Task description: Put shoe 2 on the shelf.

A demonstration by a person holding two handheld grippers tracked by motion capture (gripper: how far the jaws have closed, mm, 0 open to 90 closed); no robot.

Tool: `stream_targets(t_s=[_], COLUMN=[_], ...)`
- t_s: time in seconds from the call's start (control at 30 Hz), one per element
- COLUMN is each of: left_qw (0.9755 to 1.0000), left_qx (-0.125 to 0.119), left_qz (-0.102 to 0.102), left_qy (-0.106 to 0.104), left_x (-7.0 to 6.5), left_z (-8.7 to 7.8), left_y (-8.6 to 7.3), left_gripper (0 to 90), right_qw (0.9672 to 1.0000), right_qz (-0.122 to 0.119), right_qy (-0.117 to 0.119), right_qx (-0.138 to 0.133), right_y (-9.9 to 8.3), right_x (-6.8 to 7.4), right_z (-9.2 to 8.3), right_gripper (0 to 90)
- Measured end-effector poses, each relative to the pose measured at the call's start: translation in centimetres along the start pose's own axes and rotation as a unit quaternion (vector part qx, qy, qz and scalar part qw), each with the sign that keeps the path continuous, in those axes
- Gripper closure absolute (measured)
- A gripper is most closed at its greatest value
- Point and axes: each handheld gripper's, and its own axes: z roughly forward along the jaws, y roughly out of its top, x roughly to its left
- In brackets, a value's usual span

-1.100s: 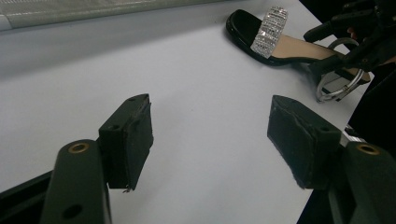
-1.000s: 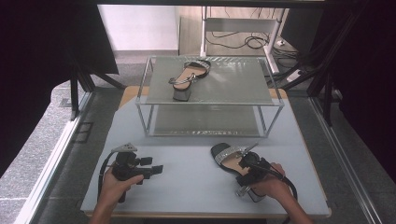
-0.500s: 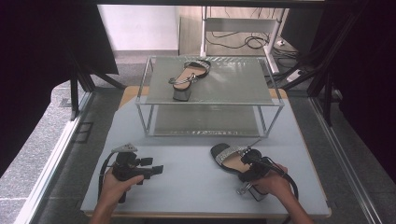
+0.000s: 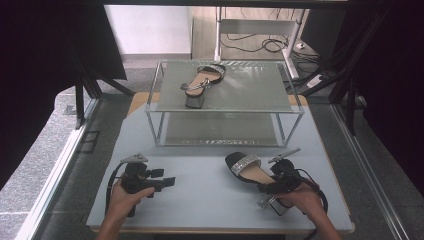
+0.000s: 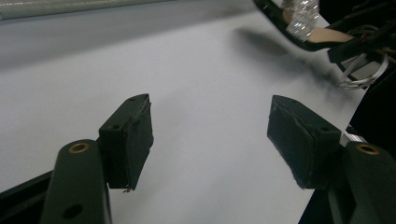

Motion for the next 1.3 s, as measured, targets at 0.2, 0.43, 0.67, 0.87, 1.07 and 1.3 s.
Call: stream_targets(t_s=[0.2,0.43,0.67,0.87,1.07,1.3], left_qw=[1.0,1.0,1.0,1.0,1.0,1.0], left_qx=[-0.001,0.001,0.001,0.003,0.0,0.003], left_qz=[-0.002,-0.002,-0.001,0.0,-0.001,0.001], left_qy=[0.0,0.001,0.001,0.0,0.0,-0.001], left_x=[0.0,0.0,-0.1,0.0,-0.1,-0.1], left_z=[-0.1,0.0,0.0,0.1,0.0,0.1], left_y=[0.0,0.0,0.0,0.0,-0.1,-0.1], left_gripper=[31.7,31.7,31.7,31.7,31.6,31.7], right_qw=[0.999,0.9971,0.994,0.9921,0.9907,0.9895], right_qz=[0.001,-0.02,-0.028,-0.035,-0.039,-0.036], right_qy=[0.022,0.024,0.036,0.043,0.048,0.062], right_qx=[-0.038,-0.07,-0.1,-0.113,-0.121,-0.125], right_y=[-0.3,0.0,0.6,1.6,2.8,4.3], right_x=[0.3,1.6,2.2,2.8,3.3,3.2], right_z=[-2.0,-4.3,-5.4,-6.5,-7.6,-8.4], right_gripper=[41.9,41.9,42.0,42.0,42.0,42.0])
